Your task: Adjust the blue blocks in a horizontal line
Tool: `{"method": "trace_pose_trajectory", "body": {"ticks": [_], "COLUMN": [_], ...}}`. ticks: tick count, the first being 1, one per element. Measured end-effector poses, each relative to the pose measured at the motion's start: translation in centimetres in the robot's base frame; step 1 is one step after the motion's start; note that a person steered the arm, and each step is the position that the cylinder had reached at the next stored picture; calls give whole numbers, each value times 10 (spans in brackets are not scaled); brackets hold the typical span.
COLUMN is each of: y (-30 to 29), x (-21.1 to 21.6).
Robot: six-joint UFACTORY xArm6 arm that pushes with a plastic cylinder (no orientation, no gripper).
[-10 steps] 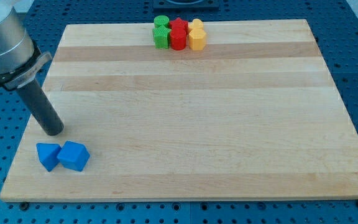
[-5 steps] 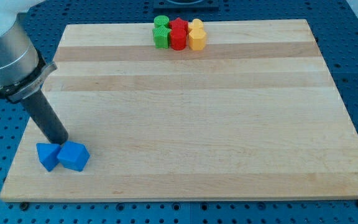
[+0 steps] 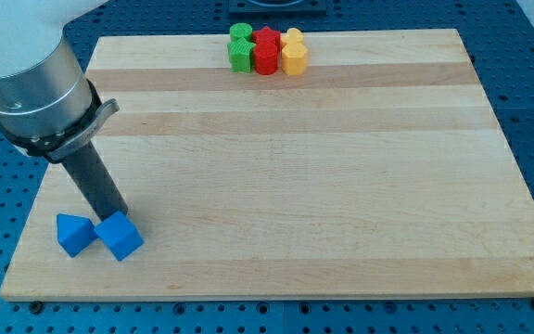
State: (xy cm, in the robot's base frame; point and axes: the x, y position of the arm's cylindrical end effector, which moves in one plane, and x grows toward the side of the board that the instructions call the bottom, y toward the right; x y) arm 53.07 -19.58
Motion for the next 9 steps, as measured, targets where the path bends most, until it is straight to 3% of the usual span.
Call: {"method": "trace_pose_trajectory", "body": {"ticks": [3,5,7,9], "y": [44,107,124,128], "x": [-13,-10,58,70]}}
